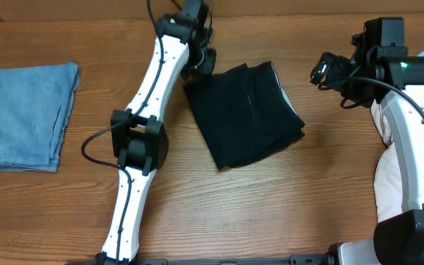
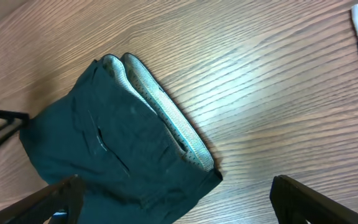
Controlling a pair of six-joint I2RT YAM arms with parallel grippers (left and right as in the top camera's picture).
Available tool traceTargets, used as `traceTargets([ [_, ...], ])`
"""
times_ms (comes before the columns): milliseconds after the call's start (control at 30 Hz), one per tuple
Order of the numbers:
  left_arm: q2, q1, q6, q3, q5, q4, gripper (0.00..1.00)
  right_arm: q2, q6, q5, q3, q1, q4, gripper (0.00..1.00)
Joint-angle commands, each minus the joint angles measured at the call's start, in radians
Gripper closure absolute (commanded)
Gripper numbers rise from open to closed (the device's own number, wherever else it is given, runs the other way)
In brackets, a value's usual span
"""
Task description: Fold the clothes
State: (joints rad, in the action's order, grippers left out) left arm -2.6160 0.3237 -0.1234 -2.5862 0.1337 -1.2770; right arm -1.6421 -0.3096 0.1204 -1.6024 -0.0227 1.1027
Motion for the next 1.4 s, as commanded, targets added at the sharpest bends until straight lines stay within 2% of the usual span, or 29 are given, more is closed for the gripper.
traceTargets([
  [0, -0.014, 0.000, 0.031, 0.106, -0.022, -0.026, 0.59, 0.002, 0.002, -0.015, -0.002, 0.002, 0.000, 0.00],
  [100, -0.014, 0.000, 0.016, 0.116, -0.041, -0.095, 0.63, 0.002, 0.002, -0.015, -0.002, 0.002, 0.000, 0.00],
  [200, -0.014, 0.006, -0.080, 0.116, -0.023, -0.283, 0.69, 0.002, 0.002, -0.015, -0.002, 0.002, 0.000, 0.00],
  [267, -0.014, 0.011, -0.094, 0.116, 0.045, -0.390, 0.66, 0.002, 0.002, -0.015, -0.002, 0.002, 0.000, 0.00],
  [300, -0.013, 0.016, -0.090, 0.121, 0.127, -0.414, 0.68, 0.002, 0.002, -0.015, -0.002, 0.002, 0.000, 0.00],
  [367, -0.013, 0.031, -0.086, 0.130, 0.333, -0.414, 0.67, 0.002, 0.002, -0.015, -0.002, 0.002, 0.000, 0.00],
  [400, -0.012, 0.040, -0.086, 0.130, 0.407, -0.414, 0.74, 0.002, 0.002, -0.015, -0.002, 0.002, 0.000, 0.00],
  [433, -0.007, 0.049, -0.087, 0.130, 0.434, -0.414, 0.85, 0.002, 0.002, -0.015, -0.002, 0.002, 0.000, 0.00],
  [567, 0.061, 0.095, -0.087, 0.134, 0.402, -0.414, 0.88, 0.002, 0.002, -0.015, -0.002, 0.002, 0.000, 0.00],
  [600, 0.095, 0.116, -0.097, 0.139, 0.368, -0.414, 0.84, 0.002, 0.002, -0.015, -0.002, 0.002, 0.000, 0.00],
  [633, 0.132, 0.139, -0.116, 0.146, 0.297, -0.414, 0.71, 0.002, 0.002, -0.015, -0.002, 0.002, 0.000, 0.00],
  [667, 0.155, 0.152, -0.122, 0.154, 0.257, -0.414, 0.51, 0.002, 0.002, -0.015, -0.002, 0.002, 0.000, 0.00],
  [733, 0.220, 0.188, -0.124, 0.204, 0.225, -0.414, 0.00, 0.002, 0.002, -0.015, -0.002, 0.002, 0.000, 0.00],
  [833, 0.299, 0.217, -0.131, 0.311, 0.198, -0.414, 0.00, 0.002, 0.002, -0.015, -0.002, 0.002, 0.000, 0.00],
  [900, 0.346, 0.224, -0.193, 0.352, 0.011, -0.409, 0.00, 0.002, 0.002, -0.015, -0.002, 0.002, 0.000, 0.00],
  [933, 0.350, 0.225, -0.225, 0.352, -0.169, -0.351, 0.00, 0.002, 0.002, -0.015, -0.002, 0.002, 0.000, 0.00],
  [1000, 0.342, 0.225, -0.189, 0.370, -0.272, -0.214, 0.00, 0.002, 0.002, -0.015, -0.002, 0.002, 0.000, 0.00],
  [1067, 0.332, 0.219, -0.103, 0.405, -0.235, -0.051, 0.00, 0.002, 0.002, -0.015, -0.002, 0.002, 0.000, 0.00],
  [1167, 0.301, 0.218, 0.003, 0.422, -0.208, 0.079, 0.00, 0.002, 0.002, -0.015, -0.002, 0.002, 0.000, 0.00],
  [1267, 0.267, 0.214, 0.015, 0.424, -0.199, 0.138, 0.00, 0.002, 0.002, -0.015, -0.002, 0.002, 0.000, 0.00],
  [1367, 0.207, 0.212, 0.072, 0.425, -0.069, 0.145, 0.00, 0.002, 0.002, -0.015, -0.002, 0.002, 0.000, 0.00],
])
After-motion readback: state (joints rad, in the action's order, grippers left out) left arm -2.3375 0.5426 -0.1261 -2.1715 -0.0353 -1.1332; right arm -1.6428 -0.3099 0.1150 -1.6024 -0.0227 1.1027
